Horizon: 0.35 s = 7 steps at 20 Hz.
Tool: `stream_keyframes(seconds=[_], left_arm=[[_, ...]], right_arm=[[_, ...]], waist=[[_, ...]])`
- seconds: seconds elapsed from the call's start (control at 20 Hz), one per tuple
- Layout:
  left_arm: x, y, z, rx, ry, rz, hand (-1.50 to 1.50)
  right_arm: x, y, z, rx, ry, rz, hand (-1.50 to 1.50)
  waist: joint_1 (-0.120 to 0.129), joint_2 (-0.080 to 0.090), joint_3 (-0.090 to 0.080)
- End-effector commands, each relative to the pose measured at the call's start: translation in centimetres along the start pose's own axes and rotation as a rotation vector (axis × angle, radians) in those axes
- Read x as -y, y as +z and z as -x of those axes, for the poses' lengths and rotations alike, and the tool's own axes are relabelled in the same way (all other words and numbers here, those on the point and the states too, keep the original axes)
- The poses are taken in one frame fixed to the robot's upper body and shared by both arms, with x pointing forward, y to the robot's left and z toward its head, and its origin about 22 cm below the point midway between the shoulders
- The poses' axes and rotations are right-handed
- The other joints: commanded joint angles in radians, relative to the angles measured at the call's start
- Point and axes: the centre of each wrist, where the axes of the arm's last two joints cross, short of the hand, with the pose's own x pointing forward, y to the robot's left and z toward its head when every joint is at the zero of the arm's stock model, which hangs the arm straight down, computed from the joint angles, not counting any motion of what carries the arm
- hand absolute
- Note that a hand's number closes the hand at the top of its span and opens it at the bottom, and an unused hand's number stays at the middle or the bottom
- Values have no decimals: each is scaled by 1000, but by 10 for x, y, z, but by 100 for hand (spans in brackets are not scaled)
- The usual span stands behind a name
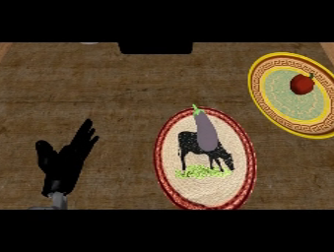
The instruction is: Pick the bell pepper from the placemat and place it in the plate
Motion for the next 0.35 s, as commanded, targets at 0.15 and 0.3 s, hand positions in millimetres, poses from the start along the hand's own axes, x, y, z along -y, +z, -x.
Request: stream_keyframes(seconds=[0.15, 0.3], left_arm=[[0, 0, 3, -52, 1, 6, 0], [4, 2, 22, -59, -15, -9, 0]], right_arm=[[-12, 31, 15, -13, 25, -20, -150], [6, 40, 9, -22, 42, -14, -150]], waist=[[-2, 3, -4], [-4, 3, -4]])
